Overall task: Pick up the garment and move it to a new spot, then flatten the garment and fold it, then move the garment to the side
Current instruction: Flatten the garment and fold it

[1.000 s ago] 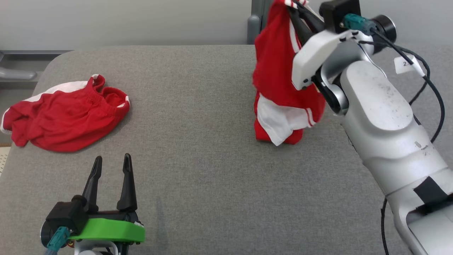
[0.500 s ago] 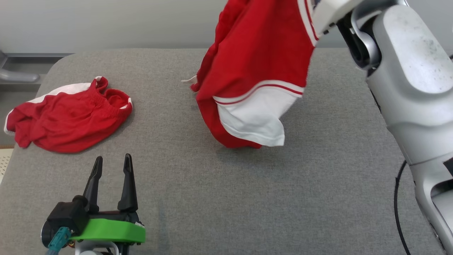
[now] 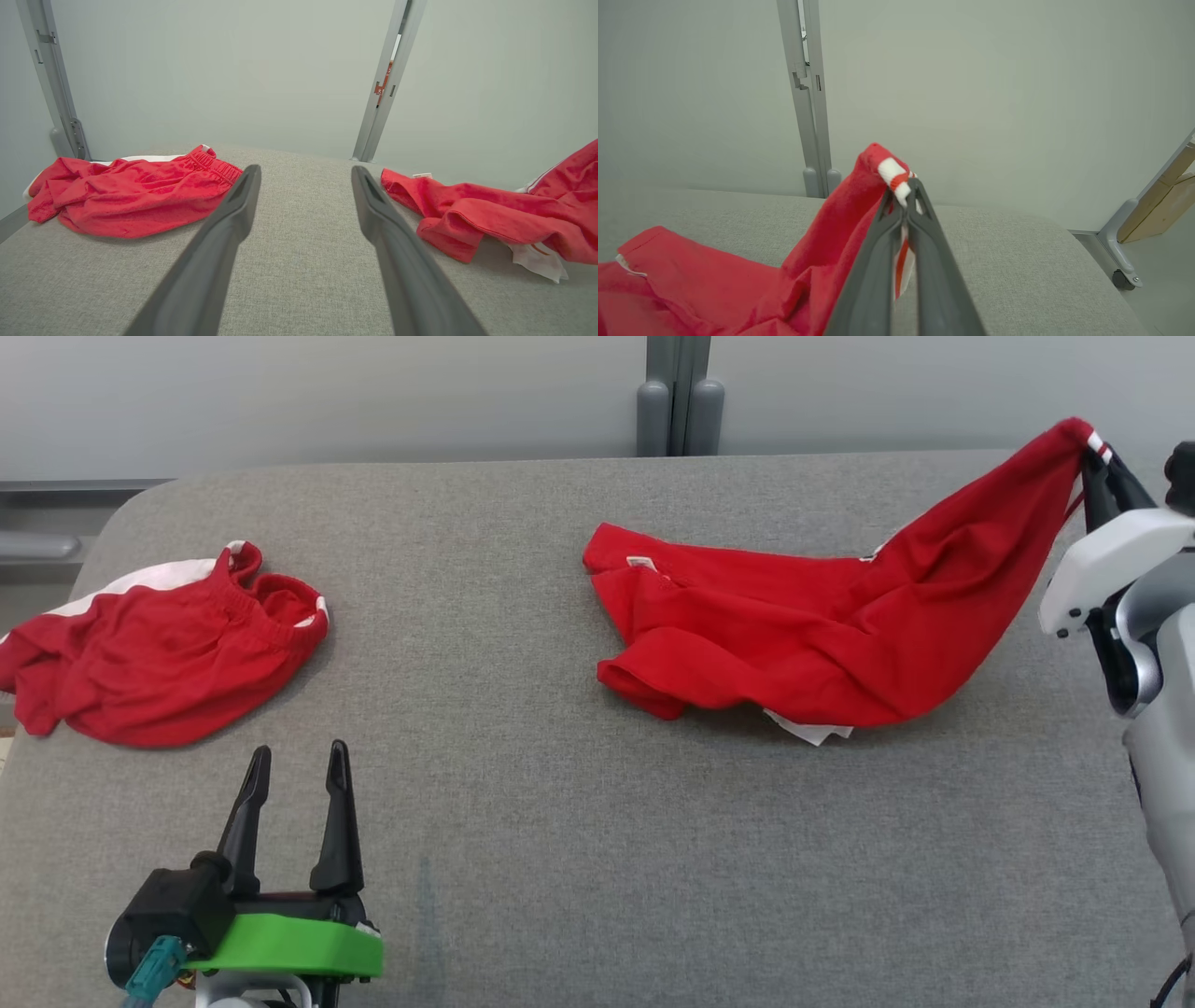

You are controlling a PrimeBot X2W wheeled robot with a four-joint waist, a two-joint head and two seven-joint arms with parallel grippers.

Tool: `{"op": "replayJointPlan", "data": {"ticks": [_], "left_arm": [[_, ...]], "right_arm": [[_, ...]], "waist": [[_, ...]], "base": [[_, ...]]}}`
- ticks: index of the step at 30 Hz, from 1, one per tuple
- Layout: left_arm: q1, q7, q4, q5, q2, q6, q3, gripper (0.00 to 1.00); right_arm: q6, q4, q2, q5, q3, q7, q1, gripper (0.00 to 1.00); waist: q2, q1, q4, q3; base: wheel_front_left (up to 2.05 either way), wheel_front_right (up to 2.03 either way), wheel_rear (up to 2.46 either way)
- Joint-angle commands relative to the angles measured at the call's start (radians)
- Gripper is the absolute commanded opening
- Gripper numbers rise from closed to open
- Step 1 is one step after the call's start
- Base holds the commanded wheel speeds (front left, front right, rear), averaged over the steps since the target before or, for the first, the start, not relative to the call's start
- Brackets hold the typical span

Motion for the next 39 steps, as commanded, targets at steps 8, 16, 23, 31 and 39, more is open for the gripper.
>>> {"op": "replayJointPlan", "data": {"ticks": [8,16,23,31,39], "left_arm": [[0.022,0.0,-0.005,0.012,0.008,-0.007,0.008,1.0],[0.004,0.0,-0.016,0.012,0.006,-0.007,0.004,1.0],[-0.043,0.0,-0.024,0.018,0.009,-0.006,-0.018,1.0],[-0.099,0.0,-0.033,0.024,0.012,-0.006,-0.036,1.0],[-0.126,0.0,-0.042,0.016,0.011,-0.006,-0.053,1.0]], "right_arm": [[-0.001,-0.316,0.029,-0.016,-0.028,0.034,0.157,0.0],[-0.001,-0.692,0.055,-0.021,-0.099,0.203,0.291,0.0],[-0.001,-0.529,0.037,-0.02,-0.103,0.229,0.206,0.0],[-0.001,-0.193,0.01,-0.053,-0.071,0.092,0.021,0.0],[-0.001,0.022,-0.012,-0.094,-0.101,-0.084,-0.139,0.0]], "waist": [[-0.0001,0.0,-0.007,-0.013],[-0.0001,0.0,-0.009,0.014],[-0.0001,0.0,0.023,0.082],[-0.0001,0.0,0.096,0.153],[-0.0001,0.0,0.145,0.199]], "base": [[0.0,0.0,0.0],[0.0,0.0,0.0],[0.0,0.0,0.0],[0.0,0.0,0.0],[0.0,0.0,0.0]]}}
